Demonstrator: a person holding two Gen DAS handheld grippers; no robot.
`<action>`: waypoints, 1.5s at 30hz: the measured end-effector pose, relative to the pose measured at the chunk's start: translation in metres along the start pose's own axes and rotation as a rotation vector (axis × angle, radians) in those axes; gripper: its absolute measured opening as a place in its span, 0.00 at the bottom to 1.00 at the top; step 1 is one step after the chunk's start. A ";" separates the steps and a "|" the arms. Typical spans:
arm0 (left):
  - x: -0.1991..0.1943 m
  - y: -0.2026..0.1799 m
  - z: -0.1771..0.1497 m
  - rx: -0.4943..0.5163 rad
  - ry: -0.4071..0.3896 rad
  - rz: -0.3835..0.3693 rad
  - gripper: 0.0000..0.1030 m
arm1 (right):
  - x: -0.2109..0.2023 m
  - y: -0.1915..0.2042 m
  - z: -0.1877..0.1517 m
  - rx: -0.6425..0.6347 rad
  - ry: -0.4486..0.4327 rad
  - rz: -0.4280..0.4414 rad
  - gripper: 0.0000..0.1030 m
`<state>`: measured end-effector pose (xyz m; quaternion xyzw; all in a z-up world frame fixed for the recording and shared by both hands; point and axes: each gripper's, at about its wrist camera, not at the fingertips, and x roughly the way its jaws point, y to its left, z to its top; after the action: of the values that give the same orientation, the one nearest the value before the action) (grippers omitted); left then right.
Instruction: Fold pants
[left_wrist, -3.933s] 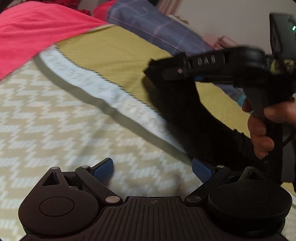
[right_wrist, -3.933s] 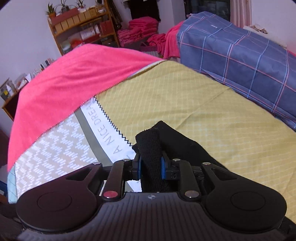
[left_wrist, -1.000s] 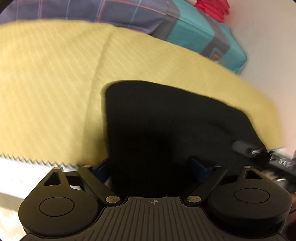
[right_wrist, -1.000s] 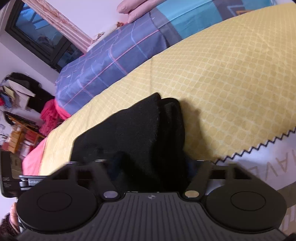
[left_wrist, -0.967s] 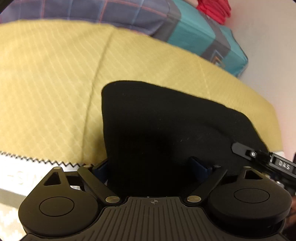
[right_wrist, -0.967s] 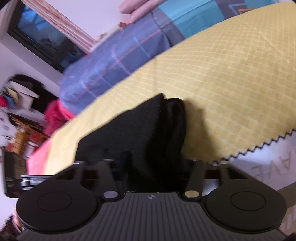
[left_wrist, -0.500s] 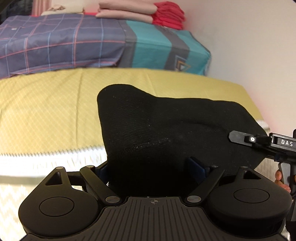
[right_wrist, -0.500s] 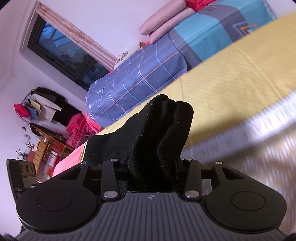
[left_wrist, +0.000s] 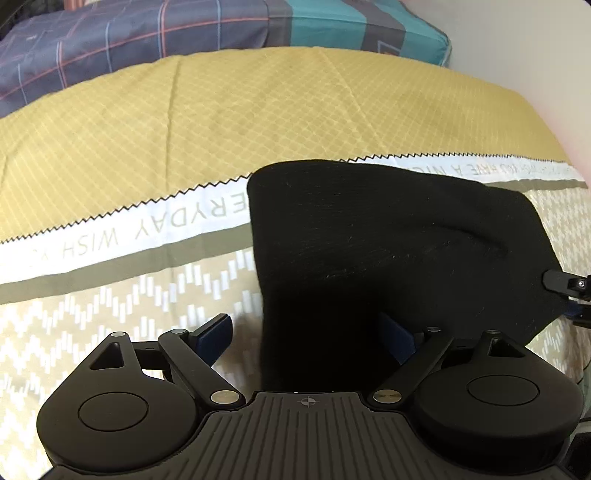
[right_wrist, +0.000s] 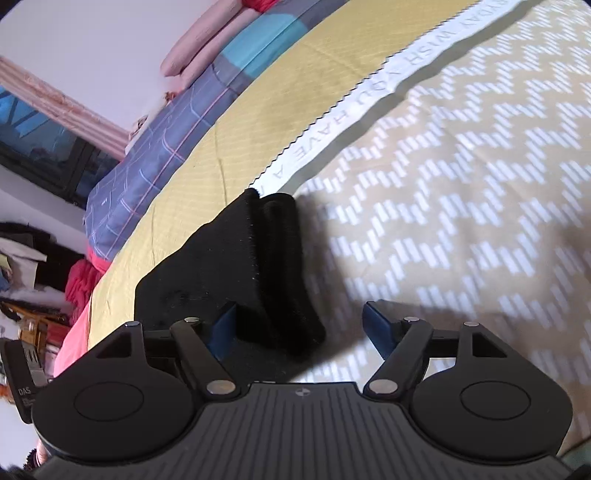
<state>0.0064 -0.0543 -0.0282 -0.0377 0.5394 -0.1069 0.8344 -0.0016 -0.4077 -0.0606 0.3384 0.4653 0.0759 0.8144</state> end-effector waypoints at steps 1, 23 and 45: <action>-0.002 0.001 -0.001 -0.002 -0.001 0.001 1.00 | -0.002 -0.002 -0.002 0.004 -0.006 -0.004 0.78; -0.067 -0.001 -0.050 0.010 -0.046 0.137 1.00 | -0.035 -0.002 -0.024 -0.096 -0.051 -0.365 0.80; -0.055 -0.033 -0.062 0.062 0.020 0.217 1.00 | -0.028 0.087 -0.084 -0.520 0.012 -0.341 0.86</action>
<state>-0.0761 -0.0716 0.0007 0.0479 0.5450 -0.0328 0.8364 -0.0681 -0.3132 -0.0152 0.0352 0.4853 0.0567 0.8718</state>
